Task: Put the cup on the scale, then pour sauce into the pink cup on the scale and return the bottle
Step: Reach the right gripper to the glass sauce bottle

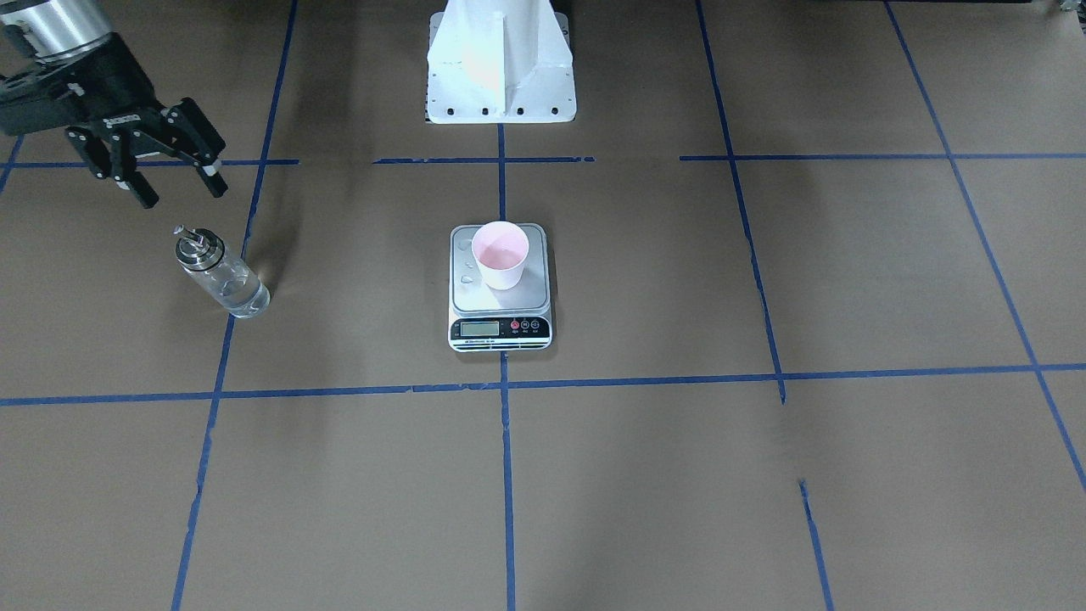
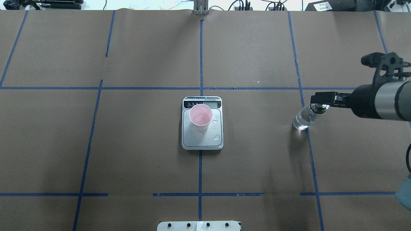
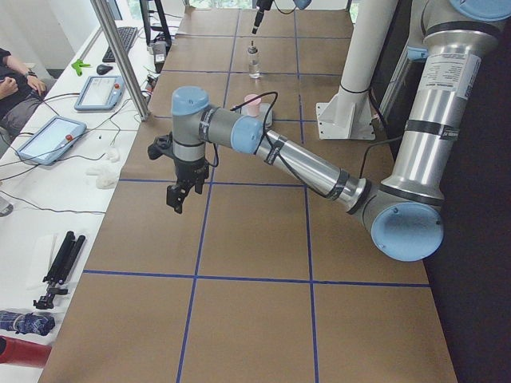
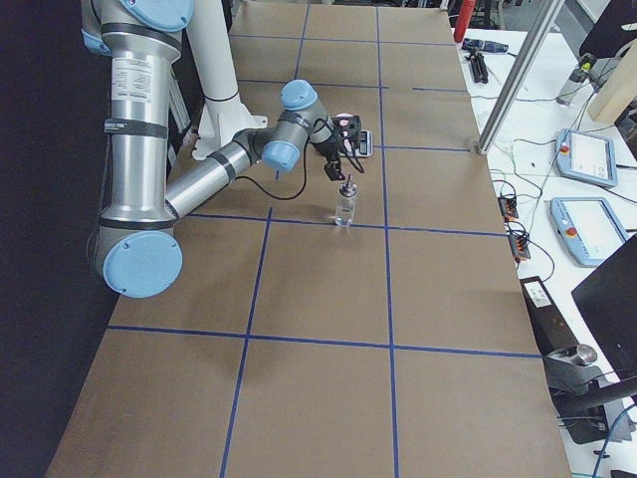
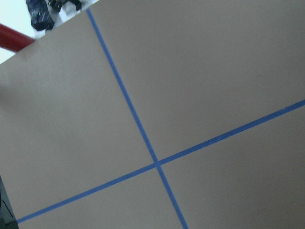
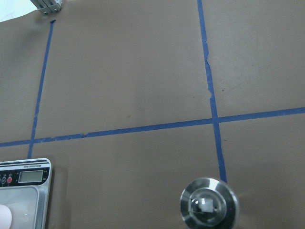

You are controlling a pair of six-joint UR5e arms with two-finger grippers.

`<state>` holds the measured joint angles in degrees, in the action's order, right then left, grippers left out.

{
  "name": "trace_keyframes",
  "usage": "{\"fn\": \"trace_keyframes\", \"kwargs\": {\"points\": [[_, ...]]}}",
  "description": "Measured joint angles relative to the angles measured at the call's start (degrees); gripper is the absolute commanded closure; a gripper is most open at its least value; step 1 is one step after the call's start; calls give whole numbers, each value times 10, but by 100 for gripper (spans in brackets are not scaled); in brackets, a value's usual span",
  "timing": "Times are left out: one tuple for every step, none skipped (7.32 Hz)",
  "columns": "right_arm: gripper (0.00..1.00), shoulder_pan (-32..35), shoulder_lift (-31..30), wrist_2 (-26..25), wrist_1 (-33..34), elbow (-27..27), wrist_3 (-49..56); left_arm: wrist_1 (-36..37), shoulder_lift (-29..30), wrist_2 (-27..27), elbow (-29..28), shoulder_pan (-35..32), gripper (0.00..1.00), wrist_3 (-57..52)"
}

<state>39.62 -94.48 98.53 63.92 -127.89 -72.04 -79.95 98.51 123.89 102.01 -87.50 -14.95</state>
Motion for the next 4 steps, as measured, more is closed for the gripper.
{"fn": "trace_keyframes", "kwargs": {"points": [[0,-62,-12,-91,0,-3,-20,-19,-20,24,-8,-11,0,-14],[0,-120,-36,-182,-3,-3,-31,-29,-32,44,-10,-15,0,-19],[0,-159,-56,-247,-5,-2,-39,-33,-37,54,-11,-16,0,-20],[0,-188,-67,-300,-6,7,-52,-35,-39,58,-11,-17,0,-20]]}}
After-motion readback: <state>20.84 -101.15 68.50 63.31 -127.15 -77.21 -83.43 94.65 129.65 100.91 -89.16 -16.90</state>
